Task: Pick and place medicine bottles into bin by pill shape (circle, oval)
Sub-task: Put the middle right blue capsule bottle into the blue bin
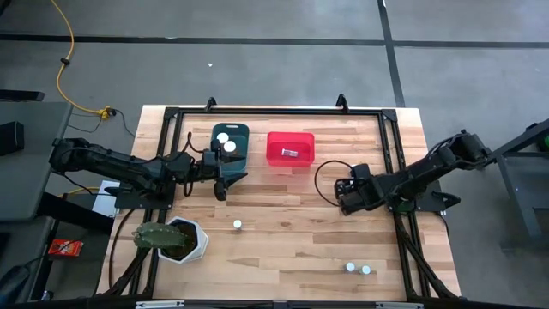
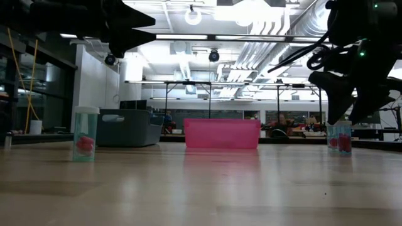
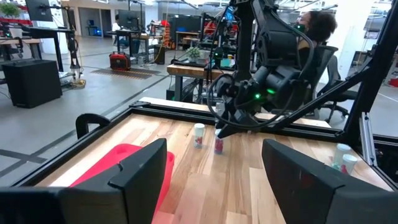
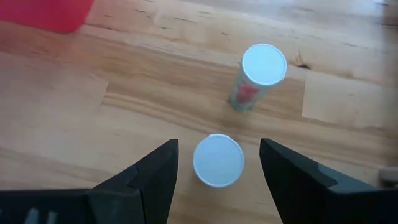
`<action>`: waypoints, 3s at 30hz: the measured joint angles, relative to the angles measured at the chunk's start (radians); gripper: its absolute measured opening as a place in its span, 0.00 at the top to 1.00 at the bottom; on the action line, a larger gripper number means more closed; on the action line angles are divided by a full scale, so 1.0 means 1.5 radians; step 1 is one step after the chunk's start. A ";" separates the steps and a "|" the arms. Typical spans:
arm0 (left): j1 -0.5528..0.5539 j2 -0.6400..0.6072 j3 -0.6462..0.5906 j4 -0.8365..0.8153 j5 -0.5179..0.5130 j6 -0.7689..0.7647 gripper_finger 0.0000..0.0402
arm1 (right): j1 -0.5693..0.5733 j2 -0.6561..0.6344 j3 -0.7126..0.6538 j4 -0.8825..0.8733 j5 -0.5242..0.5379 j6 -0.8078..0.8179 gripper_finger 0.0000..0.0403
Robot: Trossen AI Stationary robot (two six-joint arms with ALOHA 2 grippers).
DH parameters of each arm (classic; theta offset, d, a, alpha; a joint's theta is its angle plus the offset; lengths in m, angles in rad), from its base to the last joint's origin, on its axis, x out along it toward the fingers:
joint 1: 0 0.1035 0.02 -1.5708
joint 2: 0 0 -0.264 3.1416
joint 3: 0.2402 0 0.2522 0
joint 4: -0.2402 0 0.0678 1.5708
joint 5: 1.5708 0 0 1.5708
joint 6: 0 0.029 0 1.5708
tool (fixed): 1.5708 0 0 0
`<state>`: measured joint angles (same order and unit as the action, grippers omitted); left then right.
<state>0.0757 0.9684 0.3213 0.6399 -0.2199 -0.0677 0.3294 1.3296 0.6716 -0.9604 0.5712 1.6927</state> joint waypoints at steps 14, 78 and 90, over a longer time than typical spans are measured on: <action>0.000 0.000 0.000 0.000 0.000 0.000 0.37 | -0.002 0.000 0.000 0.001 -0.004 -0.007 0.64; 0.000 -0.111 0.000 -0.043 -0.030 -0.047 0.37 | -0.247 0.514 0.380 1.119 -0.246 -1.089 0.77; 0.000 -0.111 0.000 -0.045 -0.030 -0.040 0.37 | -0.266 0.550 0.411 1.054 -0.222 -1.051 0.77</action>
<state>0.0757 0.8017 0.3214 0.5732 -0.2653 -0.1276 -0.0702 2.1551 1.2886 0.6211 0.2387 0.1167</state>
